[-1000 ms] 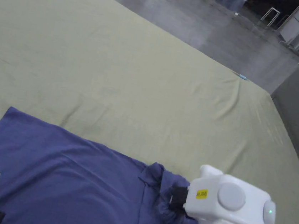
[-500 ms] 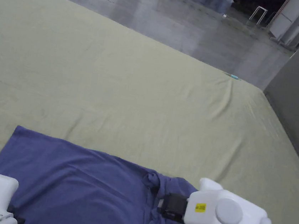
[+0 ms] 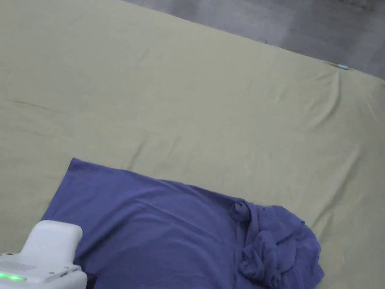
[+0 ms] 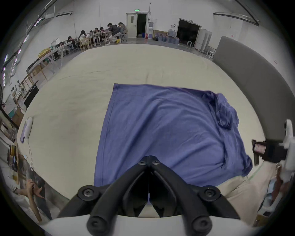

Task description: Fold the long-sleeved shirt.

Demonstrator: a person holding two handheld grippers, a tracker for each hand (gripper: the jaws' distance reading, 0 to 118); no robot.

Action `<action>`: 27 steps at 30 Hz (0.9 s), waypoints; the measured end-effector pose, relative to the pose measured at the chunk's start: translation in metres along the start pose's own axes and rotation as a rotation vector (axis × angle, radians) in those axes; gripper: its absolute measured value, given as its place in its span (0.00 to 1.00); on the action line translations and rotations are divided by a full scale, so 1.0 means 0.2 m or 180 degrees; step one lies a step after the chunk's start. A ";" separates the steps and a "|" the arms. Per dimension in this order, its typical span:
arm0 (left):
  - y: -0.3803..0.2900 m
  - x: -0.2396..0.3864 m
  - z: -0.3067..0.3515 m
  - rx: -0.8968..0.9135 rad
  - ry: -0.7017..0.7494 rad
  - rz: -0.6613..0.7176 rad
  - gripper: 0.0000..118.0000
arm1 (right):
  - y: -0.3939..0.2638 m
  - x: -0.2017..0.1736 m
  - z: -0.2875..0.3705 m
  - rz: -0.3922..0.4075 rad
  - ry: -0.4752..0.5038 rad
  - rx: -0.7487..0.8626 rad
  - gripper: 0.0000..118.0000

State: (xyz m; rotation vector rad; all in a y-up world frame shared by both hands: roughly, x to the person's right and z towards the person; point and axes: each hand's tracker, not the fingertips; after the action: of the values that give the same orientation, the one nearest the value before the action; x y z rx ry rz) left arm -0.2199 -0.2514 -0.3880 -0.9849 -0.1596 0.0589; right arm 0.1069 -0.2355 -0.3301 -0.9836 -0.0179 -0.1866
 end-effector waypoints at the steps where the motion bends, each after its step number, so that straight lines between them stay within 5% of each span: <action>1: 0.08 -0.03 -0.01 0.0108 -0.0140 0.0088 0.00 | 0.04 0.01 0.01 0.0041 0.0014 0.0022 0.00; 3: 0.27 -0.08 -0.08 0.0228 -0.0165 0.0236 0.03 | 0.10 0.02 0.02 0.0023 0.0053 0.0125 0.00; 5: 0.50 -0.14 -0.24 0.0163 0.0012 0.0054 0.84 | 0.17 0.03 0.01 -0.0059 0.0073 0.0178 0.00; 6: 0.56 -0.18 -0.33 0.0043 0.0099 -0.0036 0.99 | 0.19 0.04 0.01 -0.0111 0.0107 0.0197 0.00; 12: 1.00 -0.39 -0.92 -0.0149 0.0553 0.0185 0.96 | 0.18 0.08 -0.07 -0.0339 0.0206 0.0100 0.00; 16: 1.01 -0.42 -1.16 -0.0541 0.0714 -0.0033 0.69 | 0.16 0.16 -0.13 -0.0450 0.0166 -0.0067 0.00; 19: 0.93 -0.38 -1.10 -0.0542 0.0692 -0.0105 0.61 | 0.18 0.20 -0.17 -0.0420 0.0012 -0.0111 0.00; 22: 0.98 -0.36 -1.08 -0.0431 0.0717 -0.0384 0.00 | 0.27 0.24 -0.24 -0.0326 -0.0083 -0.0174 0.00; 25: 0.97 -0.34 -1.05 -0.0517 0.0764 -0.0498 0.00 | 0.50 0.29 -0.36 -0.0293 -0.0058 -0.0182 0.02; 26: 0.98 -0.36 -1.03 -0.0485 0.0699 -0.0423 0.00 | 0.60 0.32 -0.41 -0.0286 -0.0053 -0.0173 0.18; 27: 0.99 -0.39 -1.01 -0.0491 0.0494 -0.0250 0.00 | 0.71 0.35 -0.48 -0.0307 -0.0060 -0.0171 0.54</action>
State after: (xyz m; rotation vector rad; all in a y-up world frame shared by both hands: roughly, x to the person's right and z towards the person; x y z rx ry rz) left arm -0.2591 -0.3168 -0.6712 -1.1317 -0.0607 -0.1030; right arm 0.1924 -0.2478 -0.4937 -1.0388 -0.0779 -0.2674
